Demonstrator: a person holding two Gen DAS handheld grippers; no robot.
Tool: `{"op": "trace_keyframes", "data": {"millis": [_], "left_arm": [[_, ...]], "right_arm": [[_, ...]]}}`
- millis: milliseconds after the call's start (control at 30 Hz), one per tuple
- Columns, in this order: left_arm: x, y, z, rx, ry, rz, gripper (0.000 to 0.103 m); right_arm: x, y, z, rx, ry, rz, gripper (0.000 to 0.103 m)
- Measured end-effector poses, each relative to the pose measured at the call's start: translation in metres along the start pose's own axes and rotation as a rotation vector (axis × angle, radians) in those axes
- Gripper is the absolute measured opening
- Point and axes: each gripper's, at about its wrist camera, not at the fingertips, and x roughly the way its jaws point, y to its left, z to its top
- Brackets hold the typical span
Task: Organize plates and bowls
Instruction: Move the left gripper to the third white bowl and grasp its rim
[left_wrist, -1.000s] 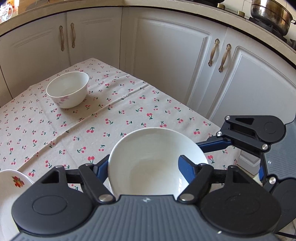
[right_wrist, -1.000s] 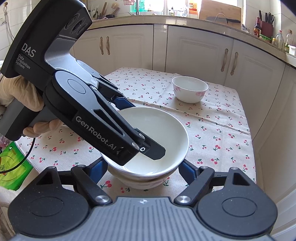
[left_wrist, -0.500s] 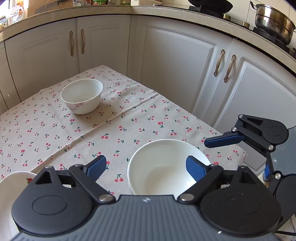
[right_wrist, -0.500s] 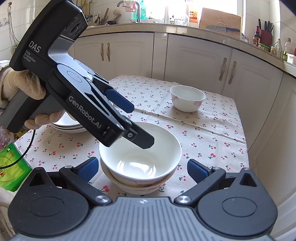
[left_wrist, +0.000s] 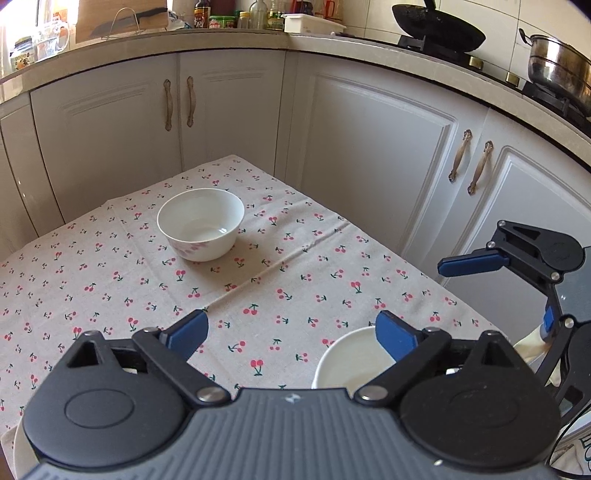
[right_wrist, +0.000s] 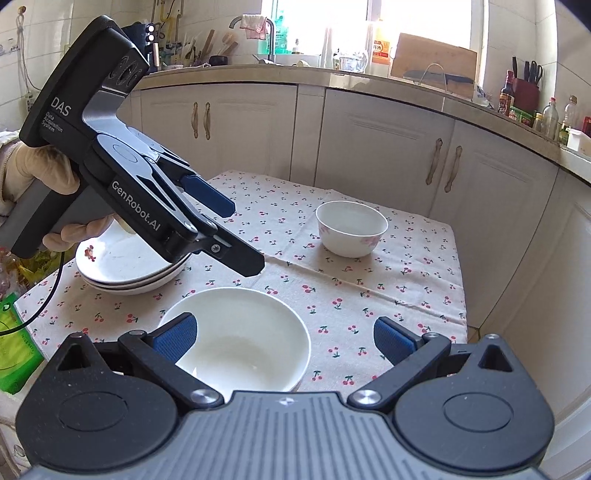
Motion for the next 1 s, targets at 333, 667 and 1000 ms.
{"op": "trace_keyframes", "data": {"millis": [333,667,1000], "left_arm": [[0.016,0.019,0.027,0.002,0.006,0.031,0.097],[0.058,0.057,0.061,-0.032,0.015,0.056,0.097],[0.124,0.099,0.082,-0.079,0.064,0.087,0.096]], "right_arm": [[0.022,-0.029,0.018,-0.023,0.001,0.01,0.103],[0.065,-0.071,0.04,-0.051,-0.002,0.012,0.103],[0.135,-0.11,0.067,-0.114,0.01,0.07,0.103]]}}
